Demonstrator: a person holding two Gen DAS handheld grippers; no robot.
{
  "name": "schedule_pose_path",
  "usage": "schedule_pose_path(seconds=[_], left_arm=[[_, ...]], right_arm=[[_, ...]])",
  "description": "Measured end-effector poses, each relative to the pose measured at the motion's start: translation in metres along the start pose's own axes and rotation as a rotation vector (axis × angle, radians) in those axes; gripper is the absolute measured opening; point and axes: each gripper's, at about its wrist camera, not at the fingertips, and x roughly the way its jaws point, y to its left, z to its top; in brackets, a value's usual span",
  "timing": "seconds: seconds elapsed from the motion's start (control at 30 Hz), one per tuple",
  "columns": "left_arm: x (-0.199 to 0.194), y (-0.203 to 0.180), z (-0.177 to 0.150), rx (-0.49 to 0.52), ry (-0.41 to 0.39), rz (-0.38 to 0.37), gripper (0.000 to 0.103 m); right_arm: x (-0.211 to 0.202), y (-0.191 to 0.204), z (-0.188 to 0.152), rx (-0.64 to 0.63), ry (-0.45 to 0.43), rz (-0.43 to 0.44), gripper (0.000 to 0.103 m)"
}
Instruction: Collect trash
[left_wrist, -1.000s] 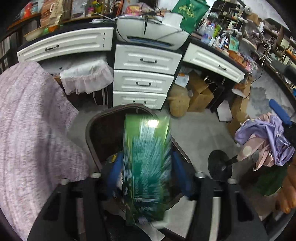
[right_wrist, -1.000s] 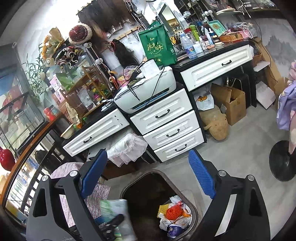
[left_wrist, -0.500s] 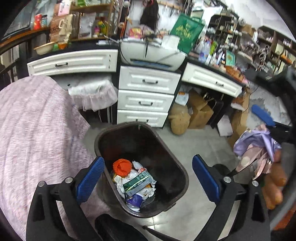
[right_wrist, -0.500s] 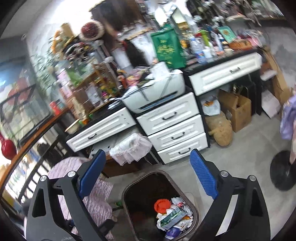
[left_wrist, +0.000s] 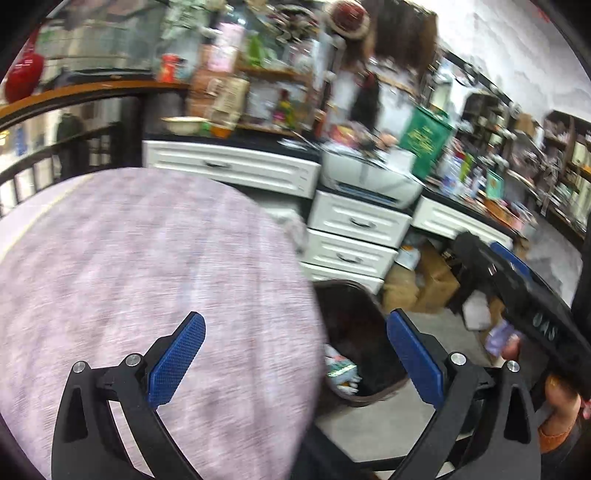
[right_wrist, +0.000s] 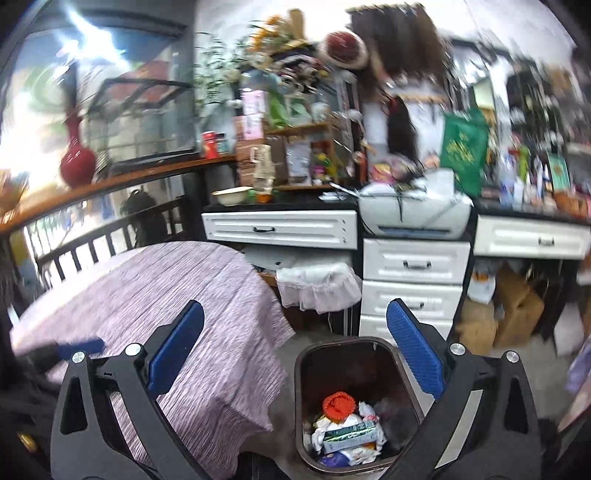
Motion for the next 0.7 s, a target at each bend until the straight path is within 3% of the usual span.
schedule_pose_path(seconds=[0.4, 0.7], left_arm=[[-0.080, 0.052, -0.029, -0.070, -0.140, 0.155, 0.098], [-0.117, 0.044, -0.045, -0.072, -0.230, 0.191, 0.098]], right_arm=[[-0.052, 0.045, -0.031, -0.021, -0.038, 0.015, 0.097], [-0.098, 0.058, -0.062, -0.065, -0.060, 0.062, 0.097]])
